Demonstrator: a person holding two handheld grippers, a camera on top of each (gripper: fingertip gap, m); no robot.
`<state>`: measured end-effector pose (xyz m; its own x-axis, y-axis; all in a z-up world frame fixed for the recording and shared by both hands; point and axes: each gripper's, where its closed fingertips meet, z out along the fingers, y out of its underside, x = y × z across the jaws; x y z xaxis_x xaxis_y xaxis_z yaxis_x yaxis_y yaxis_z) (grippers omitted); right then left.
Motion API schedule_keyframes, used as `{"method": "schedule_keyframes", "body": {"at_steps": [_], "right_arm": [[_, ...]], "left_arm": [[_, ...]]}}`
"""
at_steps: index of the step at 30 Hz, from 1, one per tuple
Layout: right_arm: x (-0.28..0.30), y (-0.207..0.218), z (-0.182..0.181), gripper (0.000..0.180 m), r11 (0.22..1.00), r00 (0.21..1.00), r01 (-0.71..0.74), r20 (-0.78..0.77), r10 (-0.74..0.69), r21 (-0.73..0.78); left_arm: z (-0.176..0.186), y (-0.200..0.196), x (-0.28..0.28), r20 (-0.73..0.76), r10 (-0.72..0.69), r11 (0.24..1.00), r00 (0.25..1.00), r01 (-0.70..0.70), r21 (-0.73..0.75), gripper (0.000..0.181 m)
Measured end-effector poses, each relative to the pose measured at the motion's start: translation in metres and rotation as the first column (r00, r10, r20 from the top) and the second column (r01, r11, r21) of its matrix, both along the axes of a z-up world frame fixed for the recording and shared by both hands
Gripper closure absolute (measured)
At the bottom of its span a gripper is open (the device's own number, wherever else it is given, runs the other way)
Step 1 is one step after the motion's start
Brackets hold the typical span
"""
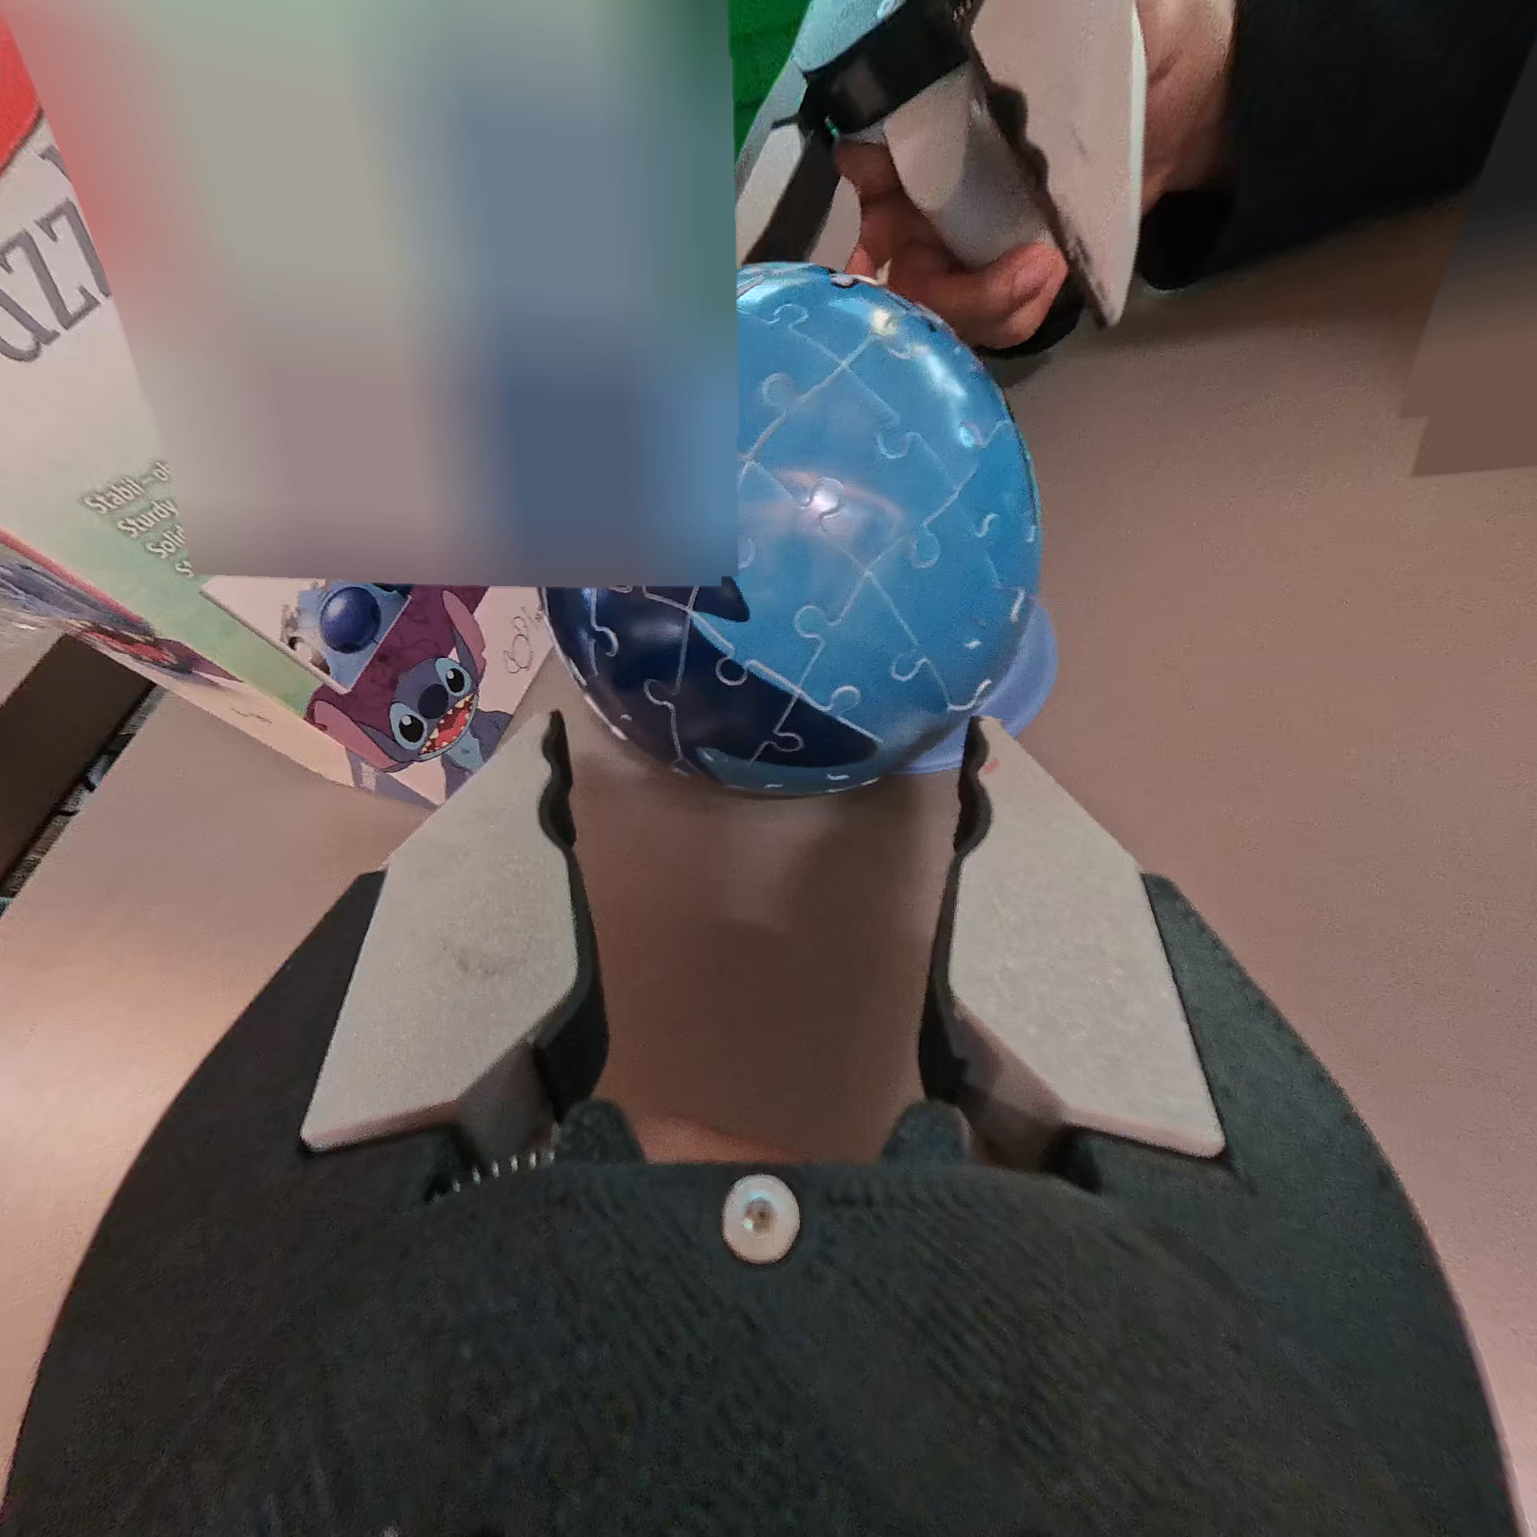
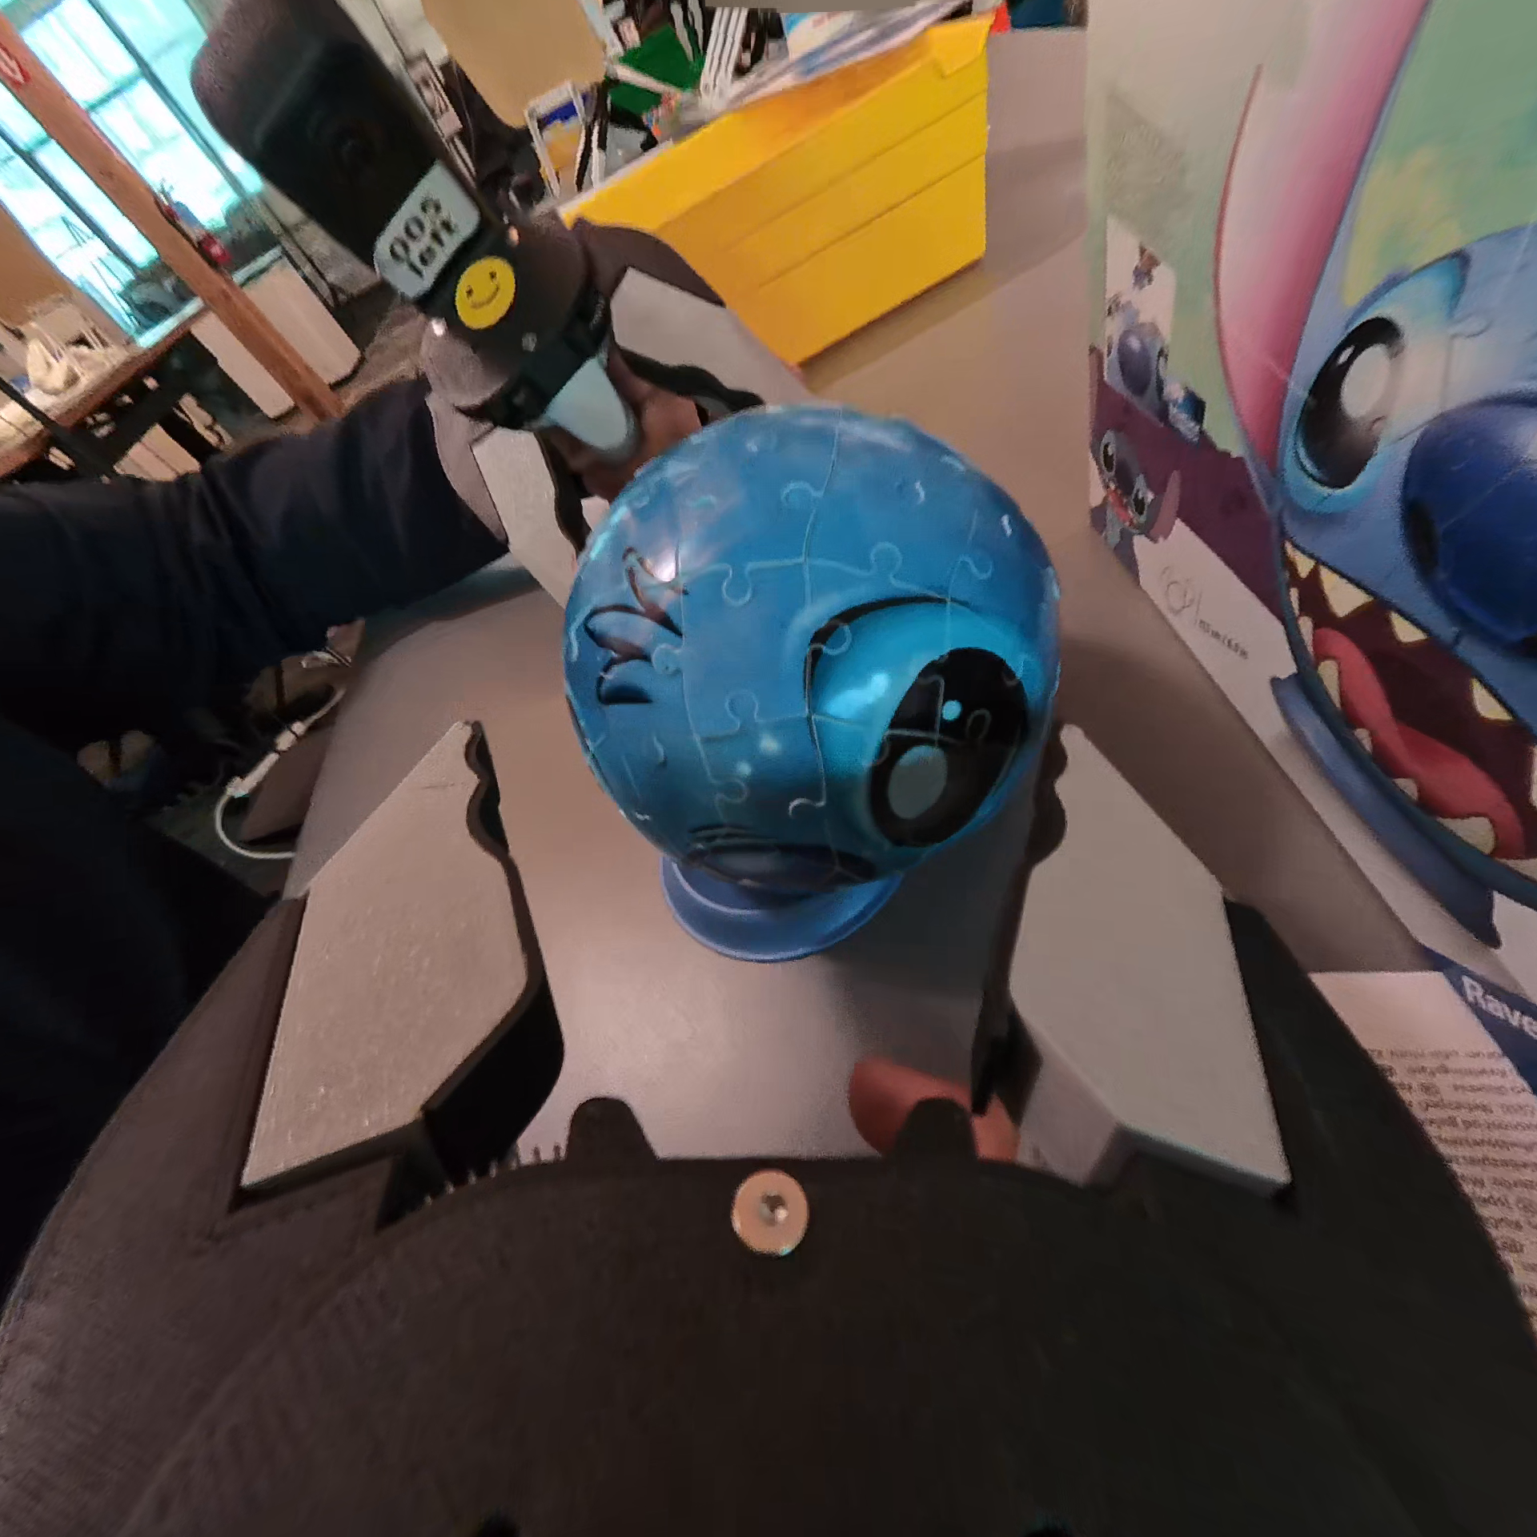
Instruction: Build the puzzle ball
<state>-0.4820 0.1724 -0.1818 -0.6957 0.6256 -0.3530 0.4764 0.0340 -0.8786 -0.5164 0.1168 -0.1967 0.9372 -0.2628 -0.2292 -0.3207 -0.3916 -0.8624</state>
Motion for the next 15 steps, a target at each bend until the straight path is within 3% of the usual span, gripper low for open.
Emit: {"method": "schedule_keyframes", "body": {"at_steps": [6,15], "right_arm": [[-0.003,-0.007,-0.012,0.053,0.998,1.000,-0.015,0.005,0.015,0.065],[-0.009,-0.013,-0.009,0.059,0.976,0.994,0.057,-0.104,-0.035,0.210]], "left_arm": [[-0.006,0.007,0.004,0.049,-0.038,0.998,0.998,0.040,-0.041,0.088],[0.001,0.002,0.010,-0.039,-0.030,0.999,0.999,0.030,0.018,0.092]]}}
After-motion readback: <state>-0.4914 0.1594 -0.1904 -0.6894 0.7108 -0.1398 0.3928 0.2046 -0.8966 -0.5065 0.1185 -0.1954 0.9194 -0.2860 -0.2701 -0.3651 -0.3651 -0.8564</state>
